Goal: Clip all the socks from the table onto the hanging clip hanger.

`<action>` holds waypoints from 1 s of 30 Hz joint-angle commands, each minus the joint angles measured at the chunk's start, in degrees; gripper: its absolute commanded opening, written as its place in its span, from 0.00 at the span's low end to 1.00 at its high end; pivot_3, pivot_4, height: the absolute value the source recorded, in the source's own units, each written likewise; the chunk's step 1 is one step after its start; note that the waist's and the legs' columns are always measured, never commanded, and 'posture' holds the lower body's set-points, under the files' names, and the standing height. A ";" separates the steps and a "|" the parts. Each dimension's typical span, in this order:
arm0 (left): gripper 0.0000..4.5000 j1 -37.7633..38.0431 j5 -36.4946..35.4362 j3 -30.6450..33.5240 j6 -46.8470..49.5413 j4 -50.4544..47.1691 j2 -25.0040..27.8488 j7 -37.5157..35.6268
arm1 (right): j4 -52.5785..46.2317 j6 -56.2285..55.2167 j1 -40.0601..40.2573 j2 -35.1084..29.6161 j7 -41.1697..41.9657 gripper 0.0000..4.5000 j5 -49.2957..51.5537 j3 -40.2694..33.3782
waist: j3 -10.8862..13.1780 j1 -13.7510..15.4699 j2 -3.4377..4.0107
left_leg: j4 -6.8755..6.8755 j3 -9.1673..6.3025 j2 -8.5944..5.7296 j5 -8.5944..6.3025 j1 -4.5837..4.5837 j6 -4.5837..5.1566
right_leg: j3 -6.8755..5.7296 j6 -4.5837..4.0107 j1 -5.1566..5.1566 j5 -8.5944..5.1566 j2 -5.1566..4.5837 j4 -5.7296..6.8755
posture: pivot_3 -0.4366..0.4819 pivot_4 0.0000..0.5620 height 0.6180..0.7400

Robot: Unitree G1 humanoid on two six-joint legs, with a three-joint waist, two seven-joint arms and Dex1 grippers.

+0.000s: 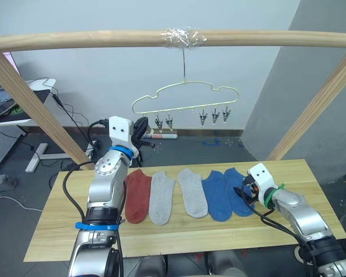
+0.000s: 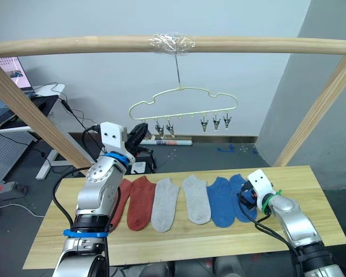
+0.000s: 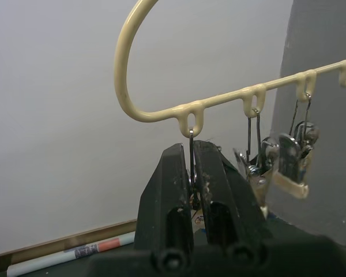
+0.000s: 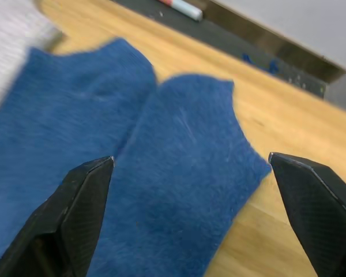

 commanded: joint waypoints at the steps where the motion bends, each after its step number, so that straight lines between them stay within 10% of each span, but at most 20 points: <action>1: 0.00 0.41 -0.42 0.98 0.65 -2.14 0.02 0.60 | 5.33 -2.04 -3.22 1.82 0.44 1.00 -0.95 -0.56 | 0.00 0.06 0.00 | 0.00 0.00 0.00 0.00 -0.02 0.00 | 0.00 0.00 -0.01 0.00 0.00 -0.01 | 0.41 0.25 1.00; 10: 0.00 1.80 -0.72 1.25 1.74 -4.42 0.24 0.99 | 15.67 -6.76 -5.25 2.34 4.27 0.88 -4.29 1.51 | -0.02 0.16 0.00 | 0.00 0.01 0.00 0.00 0.01 -0.01 | 0.02 0.00 0.02 0.00 -0.01 -0.04 | 0.45 0.24 1.00; 21: 0.00 2.68 -0.77 1.72 2.30 -5.35 0.61 1.79 | 12.19 -5.50 -2.26 1.98 6.82 0.03 -1.96 -1.50 | -0.05 0.50 -0.01 | 0.09 -0.01 -0.02 0.01 0.03 -0.01 | 0.02 0.06 0.09 0.05 -0.01 -0.01 | 0.45 0.23 1.00; 30: 0.00 1.58 -13.21 7.31 15.59 -6.22 -0.34 1.93 | -14.80 -0.91 4.97 -2.21 10.96 0.01 0.94 -3.19 | -0.05 -0.03 0.02 | 0.08 0.02 0.00 0.00 0.00 0.00 | 0.06 0.07 0.04 0.05 -0.01 0.00 | 0.44 0.25 1.00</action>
